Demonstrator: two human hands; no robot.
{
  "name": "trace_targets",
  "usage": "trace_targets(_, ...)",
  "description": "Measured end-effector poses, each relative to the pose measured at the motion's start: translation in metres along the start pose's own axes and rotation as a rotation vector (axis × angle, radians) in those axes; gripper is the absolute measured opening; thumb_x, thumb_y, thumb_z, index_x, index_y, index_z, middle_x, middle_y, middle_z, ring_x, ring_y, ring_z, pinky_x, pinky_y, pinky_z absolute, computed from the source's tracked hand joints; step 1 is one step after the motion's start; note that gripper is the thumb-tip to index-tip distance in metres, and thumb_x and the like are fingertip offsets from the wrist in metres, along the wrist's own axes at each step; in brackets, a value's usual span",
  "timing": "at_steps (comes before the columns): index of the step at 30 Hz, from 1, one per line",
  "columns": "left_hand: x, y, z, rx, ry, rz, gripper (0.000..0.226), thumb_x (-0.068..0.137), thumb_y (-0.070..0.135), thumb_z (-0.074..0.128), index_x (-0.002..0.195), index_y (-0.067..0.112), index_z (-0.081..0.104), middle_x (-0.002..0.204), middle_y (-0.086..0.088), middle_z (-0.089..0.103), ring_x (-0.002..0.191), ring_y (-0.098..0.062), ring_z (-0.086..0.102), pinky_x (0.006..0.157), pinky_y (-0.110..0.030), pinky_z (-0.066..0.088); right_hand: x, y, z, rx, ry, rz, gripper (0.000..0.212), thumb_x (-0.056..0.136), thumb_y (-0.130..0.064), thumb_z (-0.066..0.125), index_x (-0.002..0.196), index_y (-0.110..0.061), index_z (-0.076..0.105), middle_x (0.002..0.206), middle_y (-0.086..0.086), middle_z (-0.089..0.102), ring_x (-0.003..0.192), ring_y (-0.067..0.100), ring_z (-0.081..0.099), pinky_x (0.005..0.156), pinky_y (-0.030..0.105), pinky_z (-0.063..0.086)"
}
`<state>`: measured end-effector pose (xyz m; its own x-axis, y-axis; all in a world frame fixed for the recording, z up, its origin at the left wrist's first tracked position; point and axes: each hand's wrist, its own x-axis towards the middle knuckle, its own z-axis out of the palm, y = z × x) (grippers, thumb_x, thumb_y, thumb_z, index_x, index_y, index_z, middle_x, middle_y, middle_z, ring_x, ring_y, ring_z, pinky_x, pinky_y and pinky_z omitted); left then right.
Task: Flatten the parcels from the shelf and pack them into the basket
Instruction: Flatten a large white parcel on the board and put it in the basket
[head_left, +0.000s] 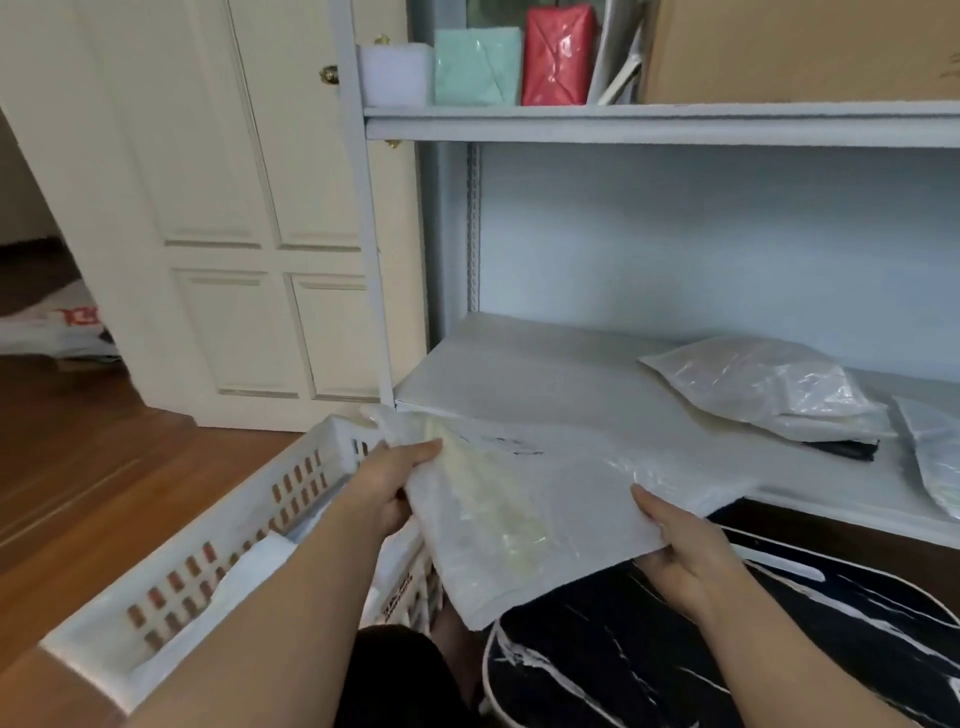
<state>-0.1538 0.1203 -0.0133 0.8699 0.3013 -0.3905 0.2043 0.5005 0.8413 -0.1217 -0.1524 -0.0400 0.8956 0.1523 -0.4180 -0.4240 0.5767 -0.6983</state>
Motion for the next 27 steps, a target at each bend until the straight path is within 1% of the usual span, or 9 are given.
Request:
trace_targets(3, 0.0, 0.023, -0.041, -0.063, 0.005, 0.12, 0.027, 0.089, 0.002, 0.061, 0.116, 0.002, 0.062, 0.108, -0.018, 0.07, 0.095, -0.033, 0.069, 0.077, -0.044, 0.058, 0.012, 0.011, 0.047, -0.107, -0.079, -0.023, 0.021, 0.087, 0.002, 0.063, 0.108, -0.002, 0.063, 0.101, 0.016, 0.071, 0.095, 0.03, 0.067, 0.08, 0.043, 0.057)
trace_targets(5, 0.001, 0.032, -0.071, -0.083, 0.091, 0.171, 0.017, 0.09, 0.002, 0.06, 0.106, 0.006, 0.064, 0.097, -0.015, 0.073, 0.089, -0.031, 0.069, 0.08, -0.046, 0.055, 0.023, 0.023, 0.076, -0.184, -0.134, -0.004, 0.02, 0.086, 0.002, 0.065, 0.106, -0.004, 0.064, 0.102, 0.015, 0.07, 0.095, 0.03, 0.066, 0.087, 0.045, 0.053)
trace_targets(11, 0.026, 0.008, -0.173, 0.027, 0.6, 0.064, 0.033, 0.085, -0.01, 0.062, 0.117, -0.006, 0.055, 0.104, -0.024, 0.065, 0.076, -0.033, 0.062, 0.072, -0.042, 0.052, 0.066, 0.092, 0.129, -0.624, -0.086, 0.094, 0.015, 0.082, 0.01, 0.067, 0.09, -0.001, 0.06, 0.085, 0.014, 0.063, 0.072, 0.024, 0.058, 0.063, 0.03, 0.047)
trace_targets(14, 0.036, -0.016, -0.204, 0.189, 0.86, -0.082, 0.025, 0.083, -0.013, 0.06, 0.106, -0.011, 0.052, 0.079, -0.019, 0.052, 0.062, -0.026, 0.044, 0.062, -0.033, 0.042, 0.097, 0.139, 0.136, -1.125, -0.065, -0.029, 0.01, 0.082, -0.004, 0.068, 0.084, -0.003, 0.058, 0.082, 0.011, 0.061, 0.076, 0.028, 0.06, 0.069, 0.033, 0.052)
trace_targets(16, 0.045, -0.032, -0.216, 0.268, 0.933, -0.122, 0.037, 0.077, -0.014, 0.061, 0.113, -0.009, 0.053, 0.074, -0.017, 0.049, 0.061, -0.027, 0.045, 0.057, -0.031, 0.039, 0.104, 0.159, 0.142, -1.477, -0.09, -0.096, 0.014, 0.087, -0.012, 0.061, 0.079, -0.014, 0.049, 0.083, 0.001, 0.057, 0.075, 0.017, 0.055, 0.066, 0.024, 0.048)
trace_targets(19, 0.061, -0.051, -0.227, 0.266, 0.992, -0.124, 0.046, 0.073, -0.017, 0.058, 0.116, -0.003, 0.053, 0.076, -0.018, 0.055, 0.062, -0.03, 0.051, 0.056, -0.032, 0.043, 0.118, 0.173, 0.151, -1.688, -0.15, -0.17, 0.014, 0.091, -0.013, 0.056, 0.081, -0.018, 0.047, 0.098, 0.002, 0.06, 0.084, 0.015, 0.055, 0.071, 0.024, 0.045)
trace_targets(21, 0.072, -0.06, -0.231, 0.244, 1.04, -0.12, 0.039, 0.073, -0.018, 0.058, 0.107, 0.001, 0.05, 0.075, -0.015, 0.055, 0.061, -0.028, 0.051, 0.059, -0.033, 0.044, 0.132, 0.179, 0.158, -1.766, -0.162, -0.22, 0.005, 0.093, -0.019, 0.057, 0.089, -0.015, 0.055, 0.108, 0.001, 0.063, 0.094, 0.016, 0.061, 0.069, 0.022, 0.045)
trace_targets(23, 0.084, -0.067, -0.234, 0.244, 1.071, -0.094, 0.035, 0.075, -0.016, 0.059, 0.1, 0.005, 0.049, 0.071, -0.012, 0.052, 0.06, -0.024, 0.048, 0.065, -0.034, 0.043, 0.144, 0.187, 0.163, -1.781, -0.119, -0.276, 0.024, 0.096, -0.026, 0.055, 0.114, -0.011, 0.057, 0.115, 0.0, 0.065, 0.104, 0.015, 0.062, 0.07, 0.02, 0.046)
trace_targets(27, 0.113, -0.082, -0.234, 0.334, 1.07, -0.083, 0.026, 0.083, -0.008, 0.062, 0.099, 0.006, 0.047, 0.075, -0.012, 0.049, 0.068, -0.026, 0.046, 0.069, -0.033, 0.036, 0.162, 0.206, 0.161, -1.967, -0.079, -0.391, 0.071, 0.096, -0.041, 0.053, 0.15, -0.009, 0.019, 0.137, 0.008, 0.054, 0.123, 0.021, 0.053, 0.094, 0.029, 0.047)
